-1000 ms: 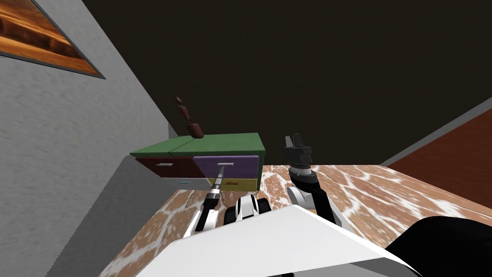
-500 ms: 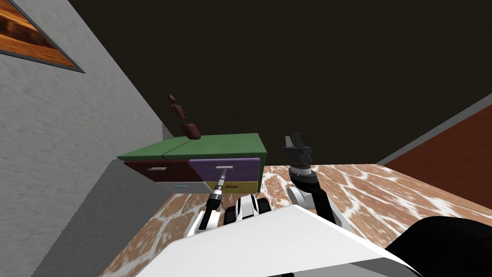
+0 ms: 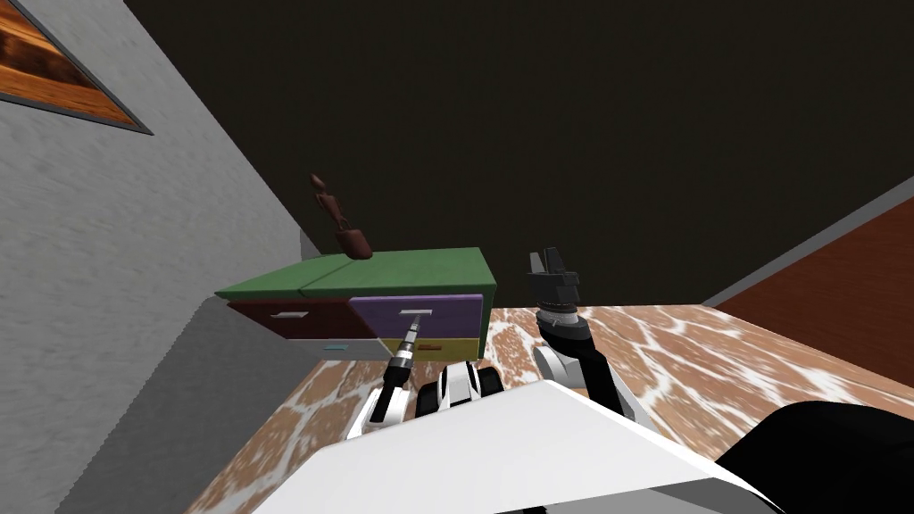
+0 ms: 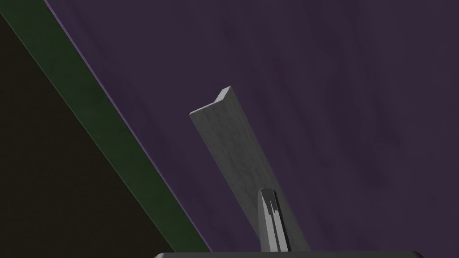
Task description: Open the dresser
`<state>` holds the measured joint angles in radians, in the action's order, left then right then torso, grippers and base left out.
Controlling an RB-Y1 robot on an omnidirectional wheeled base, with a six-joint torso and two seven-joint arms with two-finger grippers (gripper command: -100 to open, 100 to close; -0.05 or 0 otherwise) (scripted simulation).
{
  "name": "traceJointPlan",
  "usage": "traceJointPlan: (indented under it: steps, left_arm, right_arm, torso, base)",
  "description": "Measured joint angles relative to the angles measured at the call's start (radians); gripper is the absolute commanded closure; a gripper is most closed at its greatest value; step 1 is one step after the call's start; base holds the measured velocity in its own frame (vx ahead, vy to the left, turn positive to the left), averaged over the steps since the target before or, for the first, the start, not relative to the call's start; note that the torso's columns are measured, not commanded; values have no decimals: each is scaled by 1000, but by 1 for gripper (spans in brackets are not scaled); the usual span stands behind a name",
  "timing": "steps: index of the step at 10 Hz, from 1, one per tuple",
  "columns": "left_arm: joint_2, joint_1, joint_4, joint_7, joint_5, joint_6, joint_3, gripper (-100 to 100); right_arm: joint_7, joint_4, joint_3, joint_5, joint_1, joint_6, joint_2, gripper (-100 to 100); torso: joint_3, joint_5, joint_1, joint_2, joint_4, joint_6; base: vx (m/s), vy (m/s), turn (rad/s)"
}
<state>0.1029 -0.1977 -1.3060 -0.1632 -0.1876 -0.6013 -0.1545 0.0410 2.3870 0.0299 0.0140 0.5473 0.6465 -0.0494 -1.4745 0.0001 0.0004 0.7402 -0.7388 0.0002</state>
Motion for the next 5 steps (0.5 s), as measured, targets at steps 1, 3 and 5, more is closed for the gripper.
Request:
traceJointPlan:
  steps: [1, 3, 5]
  left_arm:
    - [3, -5, -17, 3, -1, 8, -4, 100]
    - [9, -11, -37, 9, -3, 20, -9, 100]
    - [12, -17, -53, 13, -4, 29, -13, -100]
  right_arm:
    - [0, 0, 0, 0, 0, 0, 0, 0]
    - [0, 0, 0, 0, 0, 0, 0, 0]
    - [0, 0, 0, 0, 0, 0, 0, 0]
  torso:
    - [2, 0, 1, 3, 0, 0]
    - [1, 0, 0, 2, 0, 0]
    - [-5, 0, -1, -8, 2, 0]
  base:
    - [-180, 29, 21]
    - [-188, 27, 14]
    - [-7, 12, -31]
